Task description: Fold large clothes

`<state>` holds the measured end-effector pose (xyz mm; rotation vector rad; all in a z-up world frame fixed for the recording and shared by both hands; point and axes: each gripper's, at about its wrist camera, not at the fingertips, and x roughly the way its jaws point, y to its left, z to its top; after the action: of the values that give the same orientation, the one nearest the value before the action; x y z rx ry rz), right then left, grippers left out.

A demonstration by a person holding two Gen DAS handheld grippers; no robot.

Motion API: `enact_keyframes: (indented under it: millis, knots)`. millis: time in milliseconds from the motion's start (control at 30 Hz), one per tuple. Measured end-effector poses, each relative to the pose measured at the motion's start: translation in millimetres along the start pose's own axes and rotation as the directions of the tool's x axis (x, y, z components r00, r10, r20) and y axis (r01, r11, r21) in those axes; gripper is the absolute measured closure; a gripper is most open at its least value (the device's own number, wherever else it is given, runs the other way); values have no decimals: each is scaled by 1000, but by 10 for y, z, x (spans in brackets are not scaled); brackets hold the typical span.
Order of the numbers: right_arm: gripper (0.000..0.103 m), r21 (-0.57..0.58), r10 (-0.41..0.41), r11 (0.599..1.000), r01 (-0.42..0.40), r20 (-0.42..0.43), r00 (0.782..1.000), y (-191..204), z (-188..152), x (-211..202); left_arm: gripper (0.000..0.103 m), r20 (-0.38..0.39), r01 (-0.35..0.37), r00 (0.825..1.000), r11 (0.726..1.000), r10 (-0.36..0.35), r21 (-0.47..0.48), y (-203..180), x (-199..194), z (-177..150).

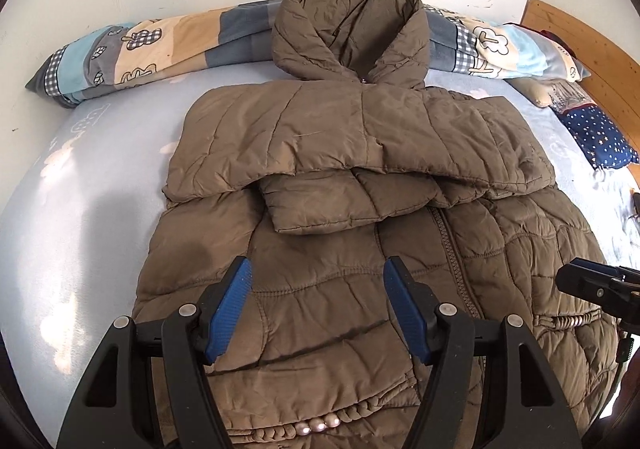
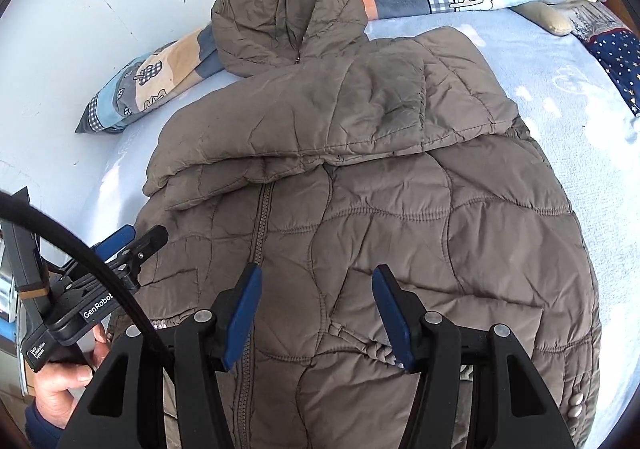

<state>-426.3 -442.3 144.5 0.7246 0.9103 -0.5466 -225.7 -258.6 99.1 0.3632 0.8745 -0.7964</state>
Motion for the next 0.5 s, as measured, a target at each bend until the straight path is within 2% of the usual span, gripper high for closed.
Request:
enact_keyframes:
  millis: [233, 367, 500]
  knots:
    - [40, -27, 37, 999, -36, 60, 998, -64, 83, -175, 35, -14, -2, 1000, 1000, 2, -25, 77, 52, 20]
    - [40, -91, 43, 995, -35, 89, 995, -72, 168, -349, 35, -4, 6, 1000, 999, -6, -50, 139, 33, 45]
    - [40, -89, 51, 995, -41, 114, 992, -105, 455, -557, 35, -12, 19, 1000, 997, -20, -73, 198, 41, 49]
